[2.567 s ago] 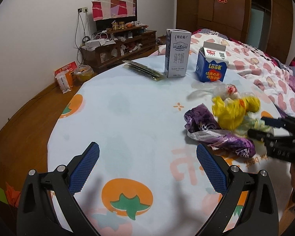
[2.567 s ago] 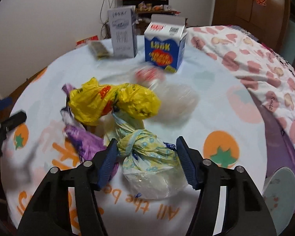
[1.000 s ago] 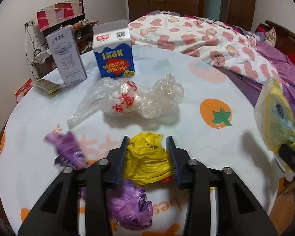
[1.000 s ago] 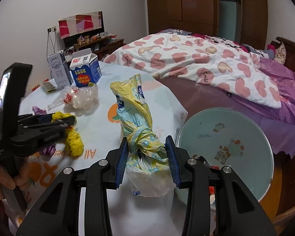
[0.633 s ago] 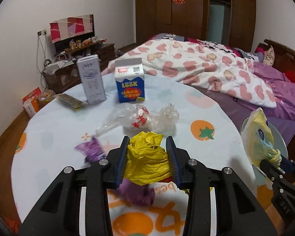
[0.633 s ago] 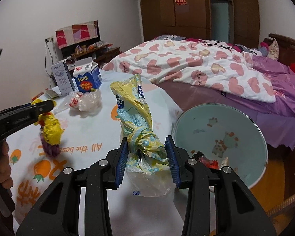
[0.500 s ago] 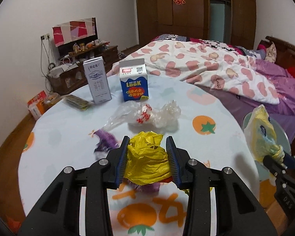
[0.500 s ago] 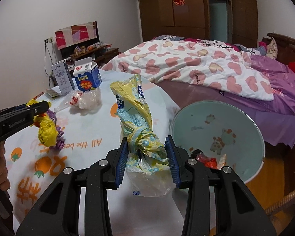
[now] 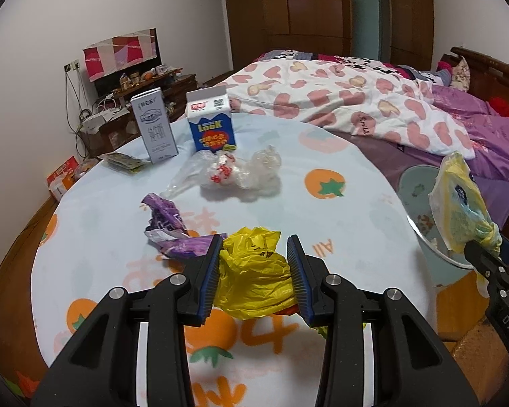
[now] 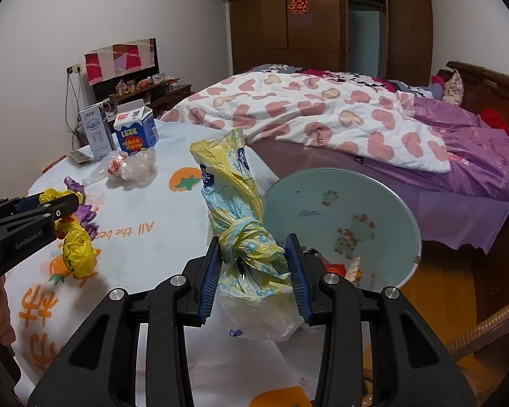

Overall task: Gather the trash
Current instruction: 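Carry the yellow-blue bag and yellow bag over the wastebasket with both grippers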

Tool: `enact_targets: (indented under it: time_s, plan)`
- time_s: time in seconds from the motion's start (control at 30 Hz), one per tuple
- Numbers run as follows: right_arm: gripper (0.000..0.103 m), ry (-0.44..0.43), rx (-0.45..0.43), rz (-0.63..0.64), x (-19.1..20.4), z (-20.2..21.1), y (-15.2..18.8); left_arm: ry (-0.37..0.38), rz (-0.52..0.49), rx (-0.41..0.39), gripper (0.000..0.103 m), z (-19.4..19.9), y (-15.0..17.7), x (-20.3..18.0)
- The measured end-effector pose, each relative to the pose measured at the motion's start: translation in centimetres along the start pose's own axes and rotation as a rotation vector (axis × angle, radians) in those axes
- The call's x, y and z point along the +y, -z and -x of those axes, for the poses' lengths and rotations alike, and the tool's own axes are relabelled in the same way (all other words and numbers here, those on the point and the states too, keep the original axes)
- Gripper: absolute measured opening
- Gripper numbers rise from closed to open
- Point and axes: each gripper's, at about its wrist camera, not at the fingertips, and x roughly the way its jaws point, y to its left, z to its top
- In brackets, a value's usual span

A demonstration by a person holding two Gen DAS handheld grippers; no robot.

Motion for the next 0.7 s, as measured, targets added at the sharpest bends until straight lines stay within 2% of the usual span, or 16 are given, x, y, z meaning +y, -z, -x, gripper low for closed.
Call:
enact_targets:
  time_s: [0.3,0.7]
  plan:
    - [0.039,0.021,-0.008,-0.021,-1.8,0.8,0.5,0.012,-0.044,-0.023,0.039,0.9,-0.1,-2.9]
    - [0.039,0.077,-0.013,-0.051,-4.7,0.8,0.3,0.043,-0.081,-0.01,0.039,-0.1,-0.6,-5.8]
